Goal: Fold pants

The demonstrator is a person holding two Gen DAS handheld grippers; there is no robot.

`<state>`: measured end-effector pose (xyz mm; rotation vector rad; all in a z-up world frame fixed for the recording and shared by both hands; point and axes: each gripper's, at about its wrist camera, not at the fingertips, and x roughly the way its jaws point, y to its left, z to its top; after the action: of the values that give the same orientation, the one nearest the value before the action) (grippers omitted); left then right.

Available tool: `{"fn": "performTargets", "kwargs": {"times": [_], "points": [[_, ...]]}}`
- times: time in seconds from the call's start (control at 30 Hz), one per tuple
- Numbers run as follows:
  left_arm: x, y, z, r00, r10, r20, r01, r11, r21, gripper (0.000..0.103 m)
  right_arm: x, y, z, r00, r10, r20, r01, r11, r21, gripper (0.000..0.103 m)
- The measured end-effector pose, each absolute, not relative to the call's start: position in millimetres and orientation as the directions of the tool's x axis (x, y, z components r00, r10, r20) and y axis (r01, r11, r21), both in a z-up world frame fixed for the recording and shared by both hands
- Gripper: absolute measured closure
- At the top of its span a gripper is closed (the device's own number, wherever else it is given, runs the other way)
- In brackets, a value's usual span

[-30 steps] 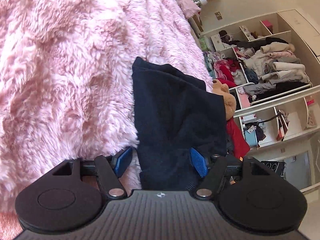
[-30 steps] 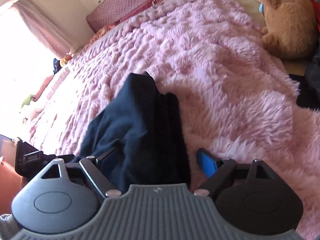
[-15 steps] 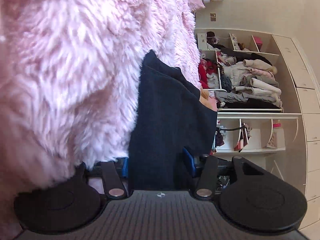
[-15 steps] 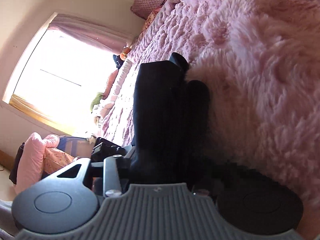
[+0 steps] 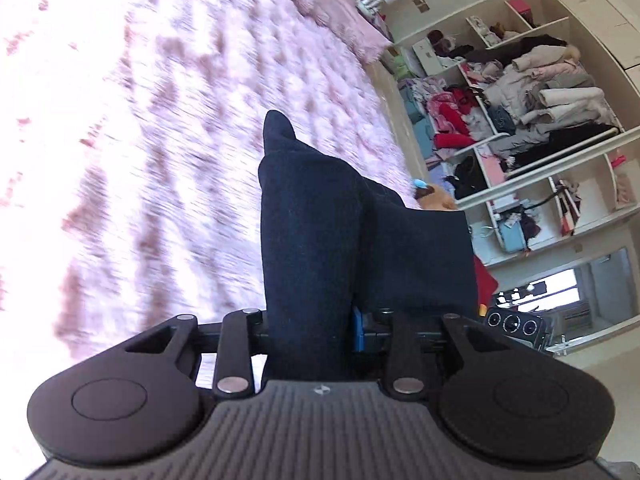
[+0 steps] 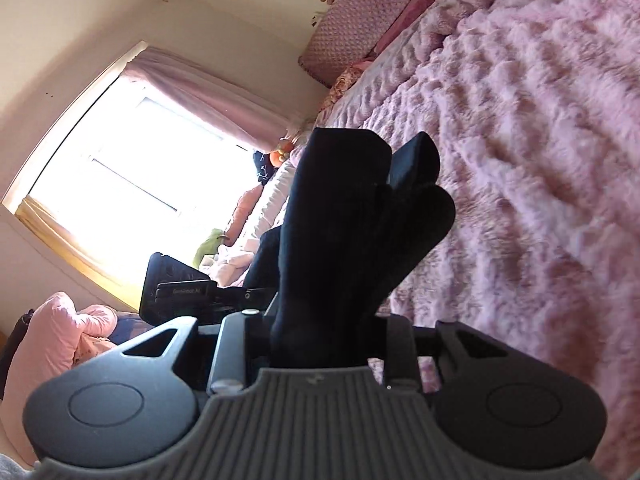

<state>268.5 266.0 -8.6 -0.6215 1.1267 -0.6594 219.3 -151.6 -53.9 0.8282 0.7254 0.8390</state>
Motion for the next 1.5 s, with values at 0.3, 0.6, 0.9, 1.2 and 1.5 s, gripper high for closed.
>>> {"fn": "performTargets", "kwargs": {"times": [0.3,0.6,0.9,1.2,1.5], "points": [[299,415,-102,0.445,-0.553,-0.705,-0.082,0.758,-0.647,0.046,258,32,-139,0.455,0.799,-0.394,-0.336,0.564,0.755,0.076],[200,407,-39,0.627,0.235,-0.742,-0.43,0.899,-0.078,0.039,191,-14,-90,0.664,0.504,-0.552,-0.442,0.86,0.254,0.033],[108,248,32,0.716,0.297,-0.632,-0.373,0.928,0.013,0.016,103,-9,-17,0.666,0.485,-0.567,-0.517,0.848,0.117,0.037],[71,177,16,0.709,0.2,-0.676,-0.304,0.952,-0.037,0.016,78,8,-24,0.606,0.495,-0.623,-0.541,0.83,0.134,0.038],[56,146,7,0.69,0.2,-0.696,-0.299,0.954,-0.023,0.017,72,0,-30,0.586,0.485,-0.649,-0.531,0.835,0.145,0.04]]}}
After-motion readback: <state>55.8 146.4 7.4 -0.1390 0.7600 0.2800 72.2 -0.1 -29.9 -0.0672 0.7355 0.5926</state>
